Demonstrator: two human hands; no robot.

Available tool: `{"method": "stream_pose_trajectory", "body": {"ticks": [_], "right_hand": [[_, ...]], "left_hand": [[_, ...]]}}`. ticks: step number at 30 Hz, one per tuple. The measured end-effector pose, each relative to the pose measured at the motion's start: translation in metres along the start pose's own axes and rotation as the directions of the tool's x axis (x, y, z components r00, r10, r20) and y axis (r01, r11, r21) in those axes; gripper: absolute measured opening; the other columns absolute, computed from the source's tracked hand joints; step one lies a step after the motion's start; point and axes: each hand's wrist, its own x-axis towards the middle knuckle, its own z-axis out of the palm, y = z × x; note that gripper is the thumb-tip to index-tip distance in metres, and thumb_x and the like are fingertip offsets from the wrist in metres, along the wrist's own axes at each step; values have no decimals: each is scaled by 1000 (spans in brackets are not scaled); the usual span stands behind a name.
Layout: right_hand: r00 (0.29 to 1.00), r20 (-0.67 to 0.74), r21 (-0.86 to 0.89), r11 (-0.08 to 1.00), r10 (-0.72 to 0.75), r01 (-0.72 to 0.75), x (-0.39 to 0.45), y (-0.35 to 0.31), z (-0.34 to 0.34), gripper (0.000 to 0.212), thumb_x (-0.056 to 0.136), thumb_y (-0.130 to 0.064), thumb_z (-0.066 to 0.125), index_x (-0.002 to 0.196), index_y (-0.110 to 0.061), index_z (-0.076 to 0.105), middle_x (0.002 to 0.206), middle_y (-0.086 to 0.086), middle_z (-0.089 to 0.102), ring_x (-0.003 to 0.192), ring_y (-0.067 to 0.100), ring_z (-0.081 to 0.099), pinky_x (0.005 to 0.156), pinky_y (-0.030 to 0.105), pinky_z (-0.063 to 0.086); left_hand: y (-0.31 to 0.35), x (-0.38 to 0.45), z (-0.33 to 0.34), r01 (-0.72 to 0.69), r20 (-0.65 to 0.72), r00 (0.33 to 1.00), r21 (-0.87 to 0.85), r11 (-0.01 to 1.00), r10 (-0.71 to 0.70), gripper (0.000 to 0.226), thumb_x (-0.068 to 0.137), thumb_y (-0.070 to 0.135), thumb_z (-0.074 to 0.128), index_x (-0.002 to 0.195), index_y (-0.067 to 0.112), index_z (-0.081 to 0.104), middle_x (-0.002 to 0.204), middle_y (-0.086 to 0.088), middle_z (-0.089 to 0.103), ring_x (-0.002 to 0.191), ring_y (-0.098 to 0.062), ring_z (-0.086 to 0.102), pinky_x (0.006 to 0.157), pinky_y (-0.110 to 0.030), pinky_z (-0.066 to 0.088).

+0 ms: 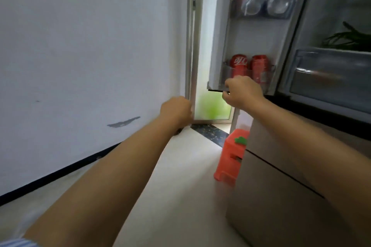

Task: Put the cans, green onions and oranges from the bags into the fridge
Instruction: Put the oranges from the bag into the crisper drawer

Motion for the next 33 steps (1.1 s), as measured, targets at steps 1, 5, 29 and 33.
{"method": "stream_pose_trajectory", "body": {"ticks": [1, 5, 29, 33], "right_hand": [[999, -11, 38, 999, -31, 32, 1, -32, 7, 30, 89, -21, 46, 111, -4, 59, 117, 18, 59, 110, 37, 54, 83, 39, 46], [993, 30, 154, 982, -111, 105, -2, -165, 38, 29, 90, -20, 44, 107, -2, 60, 111, 19, 61, 103, 37, 56, 77, 36, 45], [714, 557, 316, 904, -423, 289, 55, -695, 388, 33, 95, -23, 34, 118, -10, 55, 118, 9, 59, 108, 27, 57, 85, 33, 47], [670, 634, 328, 919, -385, 218, 55, -742, 460, 33, 95, -21, 35, 119, -10, 54, 121, 10, 58, 114, 27, 54, 87, 32, 46]], "left_hand": [[-29, -12, 0, 29, 8, 1000, 0, 1000, -29, 33, 95, 20, 41, 120, 7, 59, 124, -14, 54, 116, -32, 52, 90, -38, 46], [-151, -69, 4, 118, 41, 992, 19, 993, -118, 34, 96, 18, 40, 124, 9, 57, 126, -12, 54, 116, -30, 53, 89, -36, 46], [-741, -111, 230, 330, 455, 856, -113, 937, -246, 34, 96, 18, 40, 125, 13, 57, 131, -6, 56, 118, -21, 53, 95, -32, 45], [-799, -81, 286, 388, 525, 822, -235, 891, -220, 33, 96, 18, 43, 126, 13, 58, 131, -5, 57, 118, -19, 54, 97, -27, 43]]}}
